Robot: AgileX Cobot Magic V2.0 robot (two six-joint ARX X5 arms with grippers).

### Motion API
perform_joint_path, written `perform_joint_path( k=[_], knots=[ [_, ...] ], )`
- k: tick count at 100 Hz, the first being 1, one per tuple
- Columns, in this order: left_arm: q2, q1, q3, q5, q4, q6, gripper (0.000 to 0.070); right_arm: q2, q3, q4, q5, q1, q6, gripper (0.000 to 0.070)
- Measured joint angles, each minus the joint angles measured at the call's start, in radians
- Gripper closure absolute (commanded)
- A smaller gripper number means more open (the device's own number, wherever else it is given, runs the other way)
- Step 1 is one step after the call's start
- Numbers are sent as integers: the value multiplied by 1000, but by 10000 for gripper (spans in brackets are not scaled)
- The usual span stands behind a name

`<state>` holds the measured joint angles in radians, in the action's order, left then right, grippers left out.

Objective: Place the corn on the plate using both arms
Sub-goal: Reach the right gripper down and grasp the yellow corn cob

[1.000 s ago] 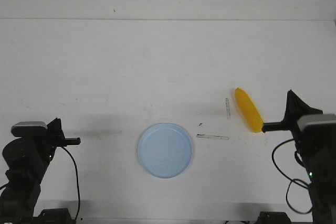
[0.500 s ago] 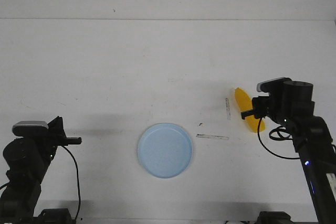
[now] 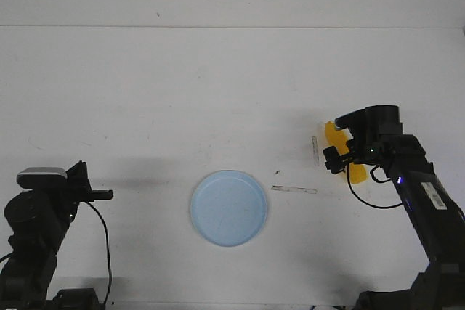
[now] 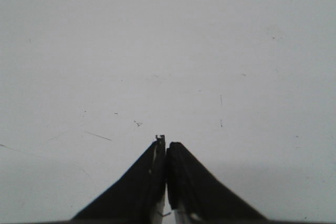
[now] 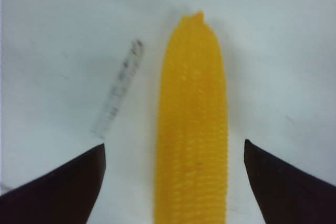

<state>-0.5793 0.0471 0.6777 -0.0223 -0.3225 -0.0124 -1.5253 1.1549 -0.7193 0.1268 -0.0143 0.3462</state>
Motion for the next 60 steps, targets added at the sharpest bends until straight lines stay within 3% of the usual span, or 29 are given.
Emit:
perform_joint_path(
  k=[27,47,60],
  knots=[
    [0,-1,0,0,-6,0,700,-126,0,42,0,-6,16,120],
    [0,-2,0,0,-6,0,700,-131,0,42,0,-6,16,437],
    [0,-2,0,0,-6,0,700,-131,0,45,1,-6,14,538]
  ],
)
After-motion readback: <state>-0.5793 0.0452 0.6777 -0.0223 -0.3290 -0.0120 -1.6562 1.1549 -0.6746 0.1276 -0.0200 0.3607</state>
